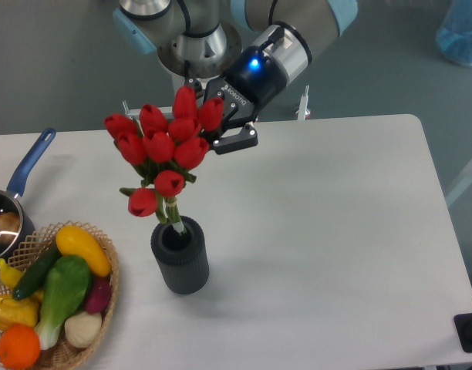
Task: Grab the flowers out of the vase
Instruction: 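Lift the gripped tulips straight up out of the black vase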
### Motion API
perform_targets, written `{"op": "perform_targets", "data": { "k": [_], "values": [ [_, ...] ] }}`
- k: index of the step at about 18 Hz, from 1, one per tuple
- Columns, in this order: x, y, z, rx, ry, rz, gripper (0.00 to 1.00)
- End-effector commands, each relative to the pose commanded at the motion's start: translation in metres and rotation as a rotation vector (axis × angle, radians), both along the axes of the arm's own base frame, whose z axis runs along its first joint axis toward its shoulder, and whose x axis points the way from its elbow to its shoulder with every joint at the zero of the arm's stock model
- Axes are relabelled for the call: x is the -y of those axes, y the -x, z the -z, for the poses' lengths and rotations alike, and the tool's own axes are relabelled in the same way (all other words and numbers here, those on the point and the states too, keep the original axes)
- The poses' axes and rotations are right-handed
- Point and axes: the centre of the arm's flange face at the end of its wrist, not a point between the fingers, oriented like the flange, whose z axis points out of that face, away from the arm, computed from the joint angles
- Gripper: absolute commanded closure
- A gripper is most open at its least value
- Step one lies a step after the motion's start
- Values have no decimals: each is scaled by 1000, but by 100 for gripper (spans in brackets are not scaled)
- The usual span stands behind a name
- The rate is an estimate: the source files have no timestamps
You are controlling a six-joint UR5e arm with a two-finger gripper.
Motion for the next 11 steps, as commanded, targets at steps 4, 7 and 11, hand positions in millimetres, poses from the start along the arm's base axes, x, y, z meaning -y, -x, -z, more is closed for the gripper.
{"op": "perform_targets", "data": {
  "k": [4,7,11],
  "values": [
    [14,6,-10,17,-19,-25,75],
    [22,13,-12,19,-28,-42,75],
    [41,37,-6,16,-25,-98,75]
  ]
}}
